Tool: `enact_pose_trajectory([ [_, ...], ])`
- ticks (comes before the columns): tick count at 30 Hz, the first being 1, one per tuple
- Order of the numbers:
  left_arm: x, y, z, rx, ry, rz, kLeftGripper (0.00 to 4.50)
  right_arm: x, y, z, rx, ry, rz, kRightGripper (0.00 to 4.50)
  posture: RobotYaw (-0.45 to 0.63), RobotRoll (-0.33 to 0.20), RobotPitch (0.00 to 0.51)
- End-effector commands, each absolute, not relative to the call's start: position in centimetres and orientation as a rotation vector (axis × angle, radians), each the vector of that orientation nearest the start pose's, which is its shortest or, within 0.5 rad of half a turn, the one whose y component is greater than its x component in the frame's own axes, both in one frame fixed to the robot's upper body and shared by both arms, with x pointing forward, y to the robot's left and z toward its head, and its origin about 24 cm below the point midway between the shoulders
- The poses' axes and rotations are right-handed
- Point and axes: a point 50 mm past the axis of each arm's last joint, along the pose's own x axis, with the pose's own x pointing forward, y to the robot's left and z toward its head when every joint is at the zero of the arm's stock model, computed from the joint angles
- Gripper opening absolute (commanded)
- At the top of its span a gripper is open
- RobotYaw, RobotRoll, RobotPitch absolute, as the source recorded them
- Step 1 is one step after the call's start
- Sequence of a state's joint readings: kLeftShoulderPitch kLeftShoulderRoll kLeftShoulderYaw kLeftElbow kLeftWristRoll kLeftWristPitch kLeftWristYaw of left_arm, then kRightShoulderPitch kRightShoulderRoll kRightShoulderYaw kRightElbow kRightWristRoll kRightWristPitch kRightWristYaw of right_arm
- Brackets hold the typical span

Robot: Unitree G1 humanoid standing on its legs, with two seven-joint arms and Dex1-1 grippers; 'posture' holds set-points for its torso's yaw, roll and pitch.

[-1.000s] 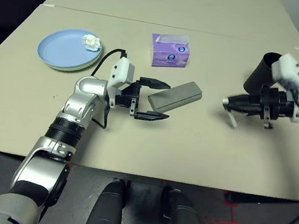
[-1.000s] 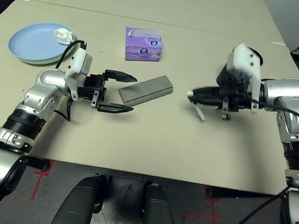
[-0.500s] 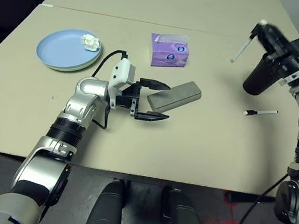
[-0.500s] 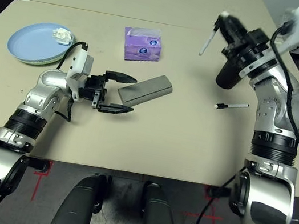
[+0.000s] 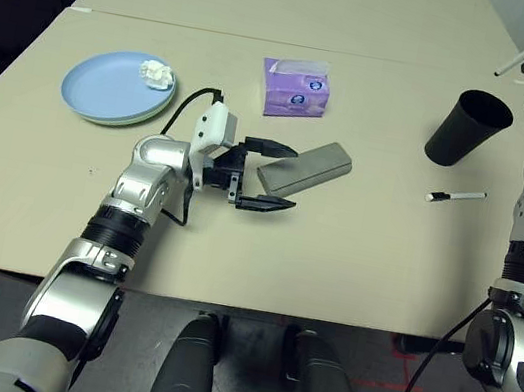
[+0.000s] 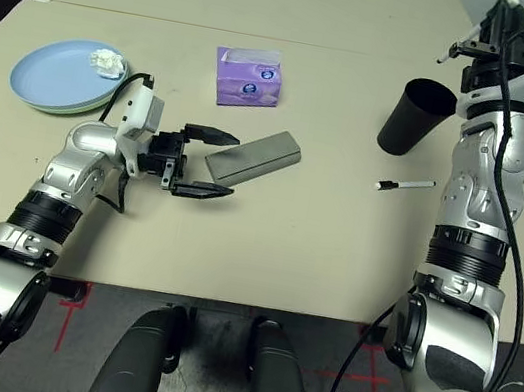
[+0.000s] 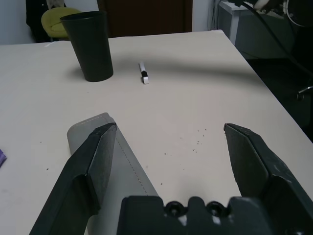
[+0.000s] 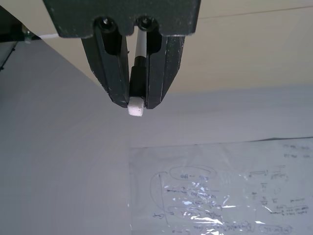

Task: Organize and tidy the items on the table.

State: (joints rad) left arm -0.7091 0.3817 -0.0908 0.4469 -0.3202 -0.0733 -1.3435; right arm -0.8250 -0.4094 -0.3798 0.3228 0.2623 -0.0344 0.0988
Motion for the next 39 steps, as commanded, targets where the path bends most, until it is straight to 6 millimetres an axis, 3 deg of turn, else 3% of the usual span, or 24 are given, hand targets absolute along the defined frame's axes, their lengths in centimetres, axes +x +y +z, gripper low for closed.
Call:
enact_pose_trajectory([
  [1,33.4,13.4,16.9,0.277,-0.221,-1.397,4.5,34.7,-26.5,25.6,0.048,-0.593,-0.167,0.31,0.05,0.0,0.183],
  [11,33.3,13.7,16.8,0.212,-0.207,-1.291,4.5,35.3,-25.9,23.8,0.045,-0.469,-0.133,0.31,0.06,0.0,0.185],
  [12,33.4,13.8,16.8,0.21,-0.207,-1.281,4.5,35.3,-25.9,23.7,0.044,-0.46,-0.124,1.05,0.07,0.0,0.185],
  [21,33.4,13.8,16.6,0.225,-0.203,-1.246,4.5,35.4,-26.2,24.5,0.021,-0.46,-0.06,4.41,0.07,0.0,0.187],
  [27,33.7,13.6,16.7,0.241,-0.209,-1.225,4.5,35.5,-25.7,25.8,0.023,-0.483,0.075,4.46,0.07,0.0,0.186],
  [32,33.8,13.6,16.8,0.246,-0.214,-1.22,4.5,34.7,-22.4,25.5,0.024,-0.379,0.523,4.46,0.07,0.0,0.186],
  [36,33.9,13.5,16.8,0.248,-0.218,-1.218,4.5,33.2,-21.6,22.9,-0.15,-0.126,0.842,4.46,0.08,0.0,0.192],
  [39,34.0,13.5,16.9,0.247,-0.222,-1.217,4.5,32.7,-23.9,20.5,-0.513,0.134,0.976,4.46,0.09,0.0,0.195],
])
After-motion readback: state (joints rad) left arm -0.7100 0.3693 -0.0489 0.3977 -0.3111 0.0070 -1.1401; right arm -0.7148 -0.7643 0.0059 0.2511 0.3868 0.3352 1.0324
